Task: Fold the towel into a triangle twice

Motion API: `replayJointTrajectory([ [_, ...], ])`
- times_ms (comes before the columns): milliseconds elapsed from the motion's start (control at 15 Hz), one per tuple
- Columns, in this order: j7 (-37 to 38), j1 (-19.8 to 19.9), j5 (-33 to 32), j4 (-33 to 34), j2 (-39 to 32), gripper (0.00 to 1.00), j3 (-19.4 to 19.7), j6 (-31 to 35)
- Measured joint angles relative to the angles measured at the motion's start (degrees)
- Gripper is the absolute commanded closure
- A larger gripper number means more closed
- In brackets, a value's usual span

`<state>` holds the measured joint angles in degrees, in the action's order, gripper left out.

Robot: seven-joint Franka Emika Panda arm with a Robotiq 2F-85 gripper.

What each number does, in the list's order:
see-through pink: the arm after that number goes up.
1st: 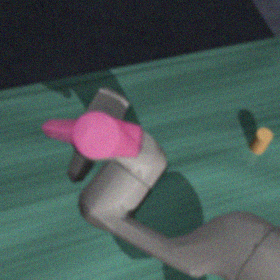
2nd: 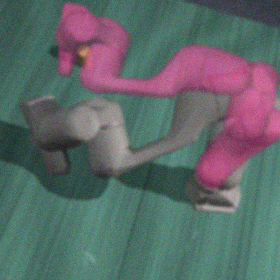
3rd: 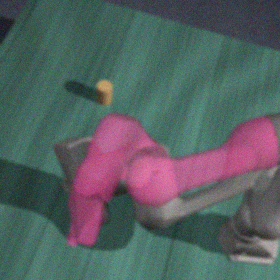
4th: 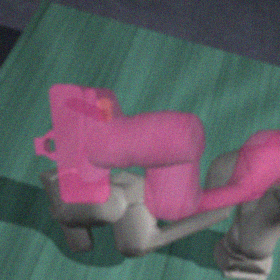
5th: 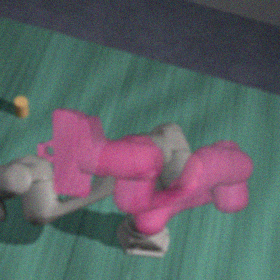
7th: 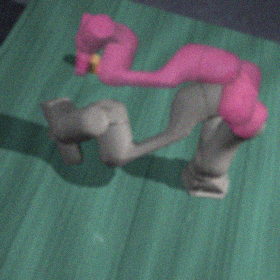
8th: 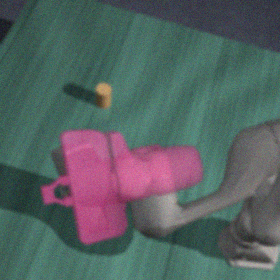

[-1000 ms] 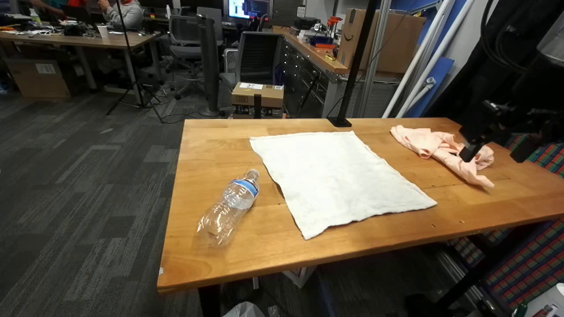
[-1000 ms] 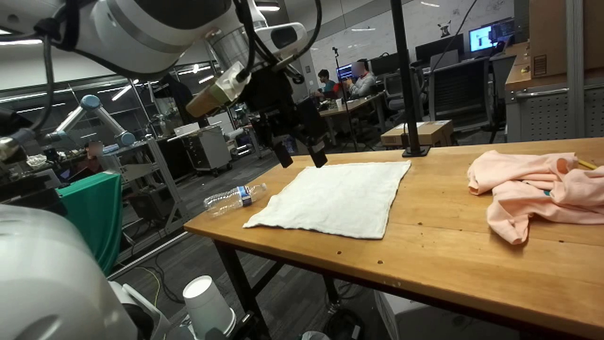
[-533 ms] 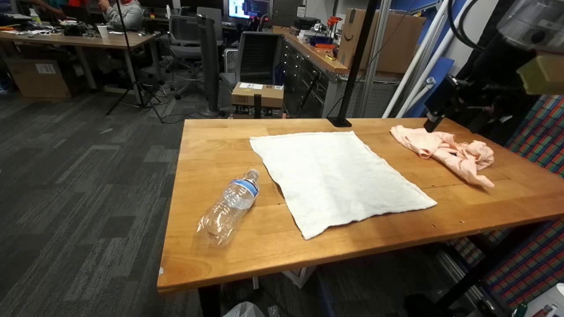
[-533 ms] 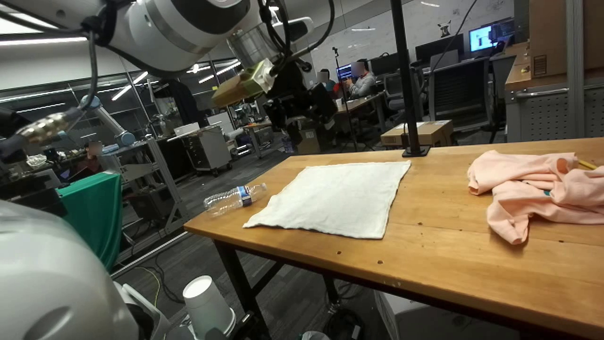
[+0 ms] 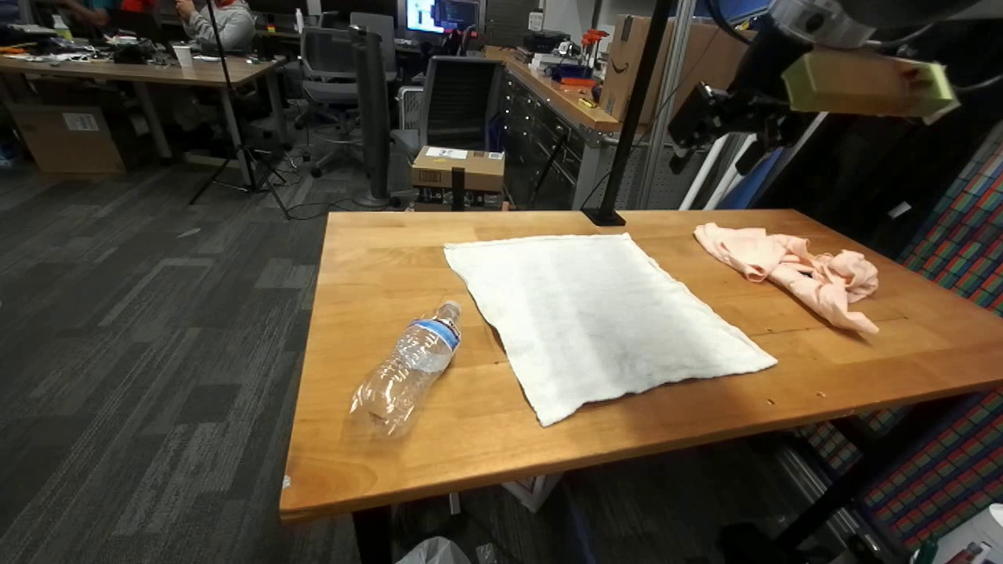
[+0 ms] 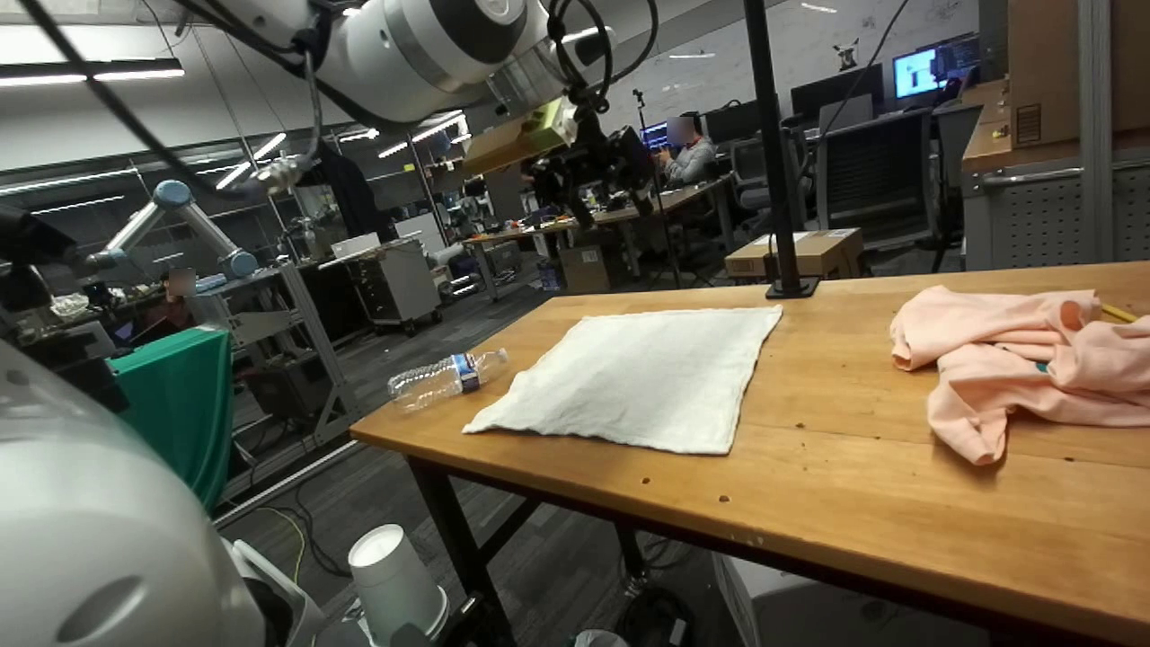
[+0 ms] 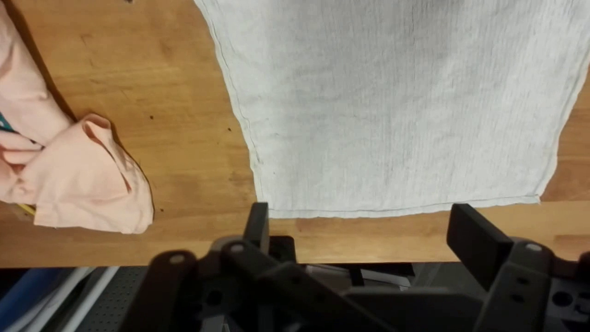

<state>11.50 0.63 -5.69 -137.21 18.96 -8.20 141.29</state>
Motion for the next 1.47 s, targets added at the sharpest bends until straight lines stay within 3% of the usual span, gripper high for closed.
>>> replayJointTrajectory([
  [467, -0.7, 0.2, -3.8, 21.9, -20.3, 0.00, 1.8, -0.8],
  [933, -3.5, -0.2, -4.0, 42.4, -36.3, 0.00, 5.4, -7.1],
  [1133, -3.8, -0.2, -3.5, 47.0, -41.1, 0.00, 6.1, -9.0],
  [1467, -3.9, -0.2, -0.8, 47.6, -45.6, 0.00, 6.8, -9.5],
])
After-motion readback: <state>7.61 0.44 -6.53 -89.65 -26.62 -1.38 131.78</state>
